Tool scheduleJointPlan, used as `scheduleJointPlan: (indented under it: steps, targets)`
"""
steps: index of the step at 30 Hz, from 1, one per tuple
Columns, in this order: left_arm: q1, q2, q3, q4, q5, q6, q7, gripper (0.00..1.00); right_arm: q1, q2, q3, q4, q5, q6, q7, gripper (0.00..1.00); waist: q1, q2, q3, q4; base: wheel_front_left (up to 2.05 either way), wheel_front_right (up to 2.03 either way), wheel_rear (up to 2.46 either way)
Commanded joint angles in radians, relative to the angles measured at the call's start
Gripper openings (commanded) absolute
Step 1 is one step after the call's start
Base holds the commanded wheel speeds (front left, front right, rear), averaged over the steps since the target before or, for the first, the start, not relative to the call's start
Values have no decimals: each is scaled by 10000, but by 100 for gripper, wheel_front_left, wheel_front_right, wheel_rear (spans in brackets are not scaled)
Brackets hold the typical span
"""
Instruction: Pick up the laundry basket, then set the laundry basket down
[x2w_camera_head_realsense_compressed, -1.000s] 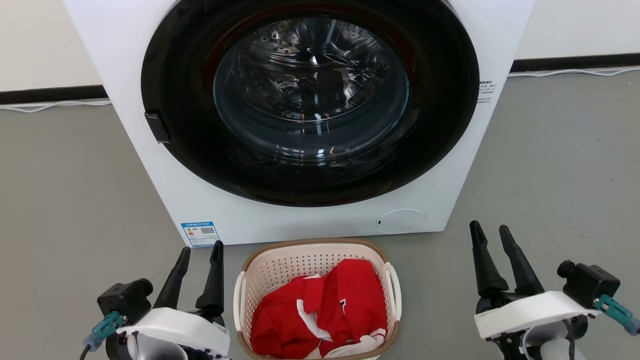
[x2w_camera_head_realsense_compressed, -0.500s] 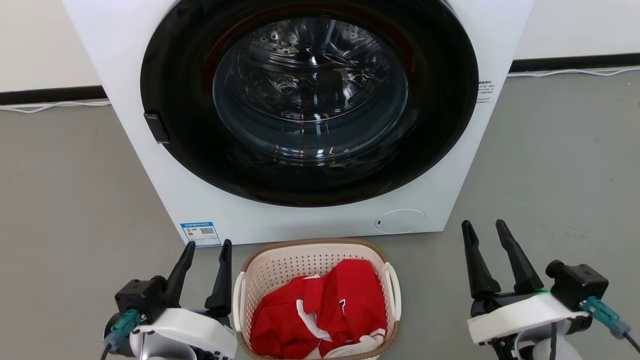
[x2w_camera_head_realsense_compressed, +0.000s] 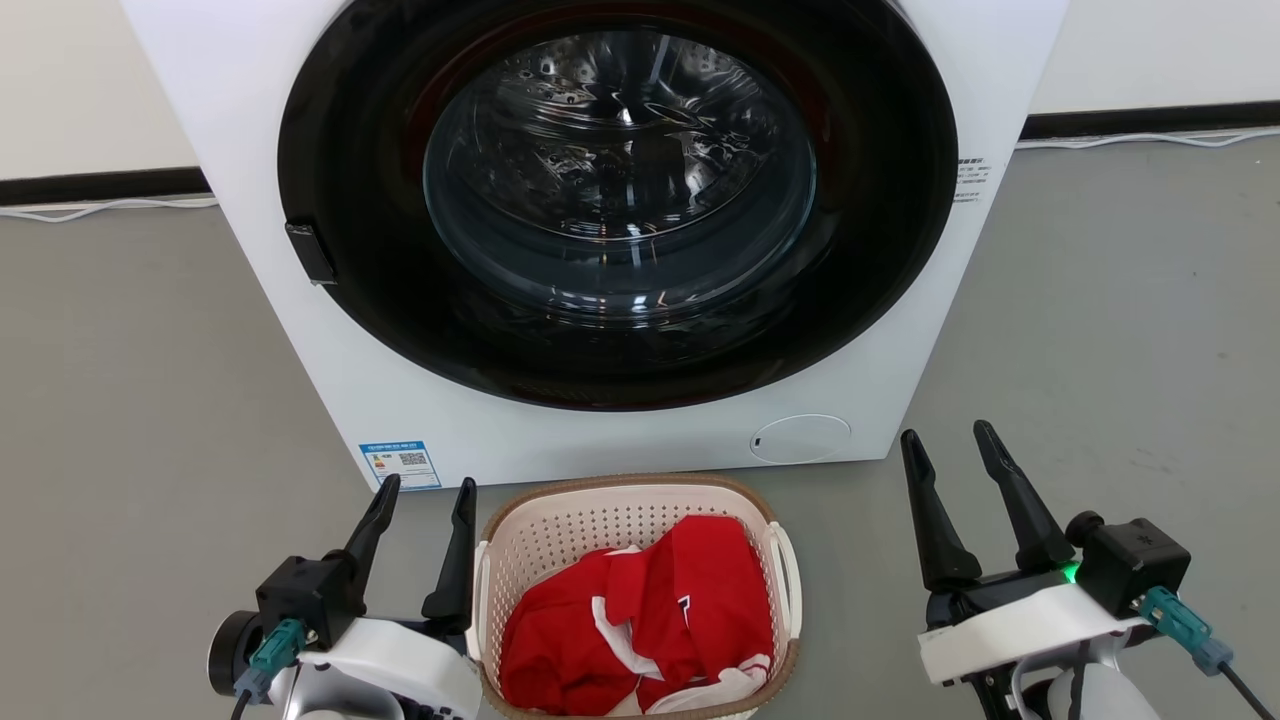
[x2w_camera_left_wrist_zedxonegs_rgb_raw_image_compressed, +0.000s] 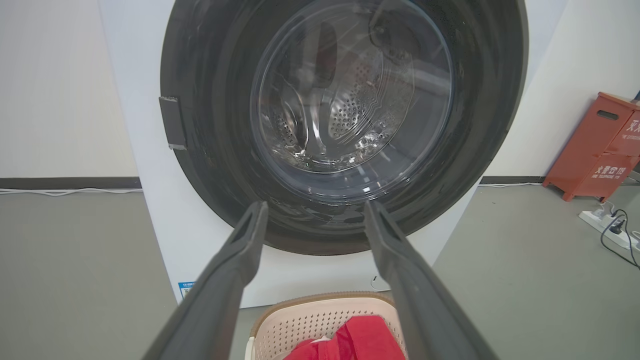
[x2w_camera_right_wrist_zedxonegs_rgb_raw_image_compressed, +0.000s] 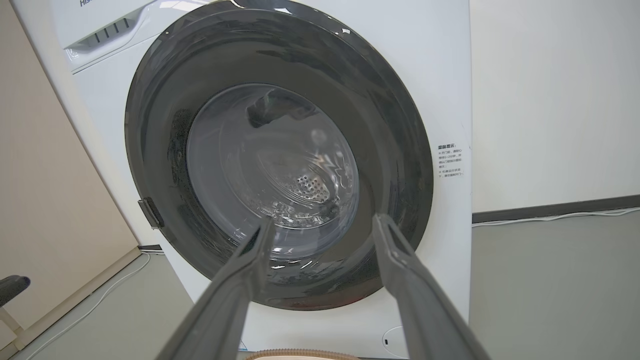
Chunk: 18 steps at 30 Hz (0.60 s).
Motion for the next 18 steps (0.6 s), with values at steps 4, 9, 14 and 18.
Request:
scheduleJointPlan:
  steps: [4, 9, 14, 18]
  targets:
    - [-539, 110, 261, -308, 24, 118, -105, 100, -343, -3, 187, -249, -61, 71, -126, 100, -1, 0, -5, -13, 0, 0, 0]
    - [-516, 110, 291, -324, 23, 122, -105, 100, -338, 11, 130, -218, -77, 71, -126, 100, -1, 0, -5, -36, 0, 0, 0]
    - [-535, 110, 318, -322, -12, 121, -105, 100, -350, 23, 92, -196, -95, 71, -126, 100, -1, 0, 36, -38, 0, 0, 0]
    - [-545, 110, 332, -327, -32, 146, -105, 100, -360, 30, 23, -182, -113, 71, -126, 100, -1, 0, 80, -31, 0, 0, 0]
